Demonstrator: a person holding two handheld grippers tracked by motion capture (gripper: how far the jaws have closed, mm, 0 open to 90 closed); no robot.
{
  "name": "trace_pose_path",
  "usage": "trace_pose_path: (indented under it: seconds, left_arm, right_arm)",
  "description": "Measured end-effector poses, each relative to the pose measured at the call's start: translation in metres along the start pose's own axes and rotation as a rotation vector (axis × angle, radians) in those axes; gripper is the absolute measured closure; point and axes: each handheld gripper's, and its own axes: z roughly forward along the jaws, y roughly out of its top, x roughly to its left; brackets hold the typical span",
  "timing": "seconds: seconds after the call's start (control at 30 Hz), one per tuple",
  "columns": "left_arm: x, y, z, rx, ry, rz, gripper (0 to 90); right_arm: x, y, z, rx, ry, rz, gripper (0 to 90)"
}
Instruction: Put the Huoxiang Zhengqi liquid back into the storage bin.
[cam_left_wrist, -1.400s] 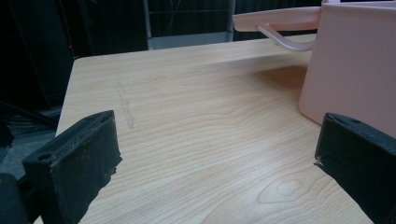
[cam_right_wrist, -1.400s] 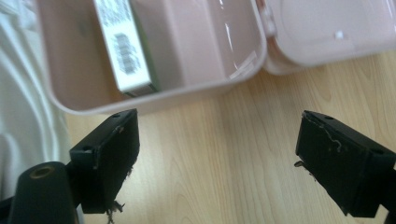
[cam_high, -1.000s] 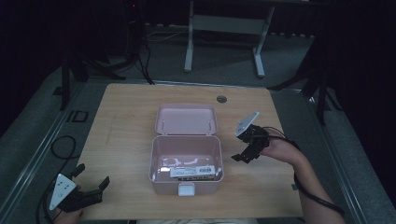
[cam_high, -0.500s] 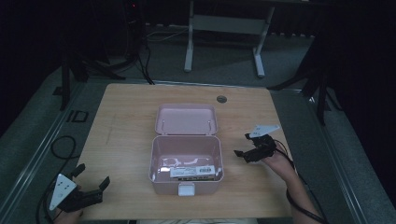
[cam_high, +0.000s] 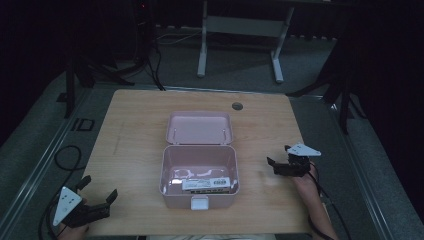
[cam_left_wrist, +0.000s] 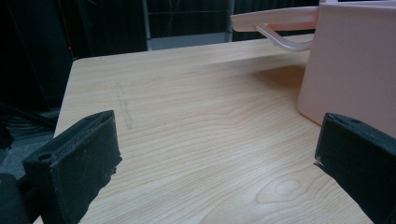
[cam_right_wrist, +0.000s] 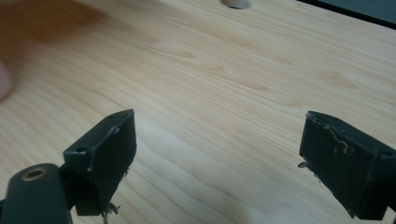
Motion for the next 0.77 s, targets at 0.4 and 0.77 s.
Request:
trace_pose_path:
  seconds: [0.4, 0.77]
  left_arm:
    - [0.000, 0.000, -0.001, -0.003, 0.000, 0.001, 0.1]
    - [-0.001, -0.001, 0.000, -0.002, 0.003, 0.005, 0.1]
  right_arm:
    - [-0.017, -0.018, -0.009, -0.017, -0.190, 0.131, 10.8]
    - [-0.026, -0.025, -0.009, -0.020, -0.221, 0.173, 10.8]
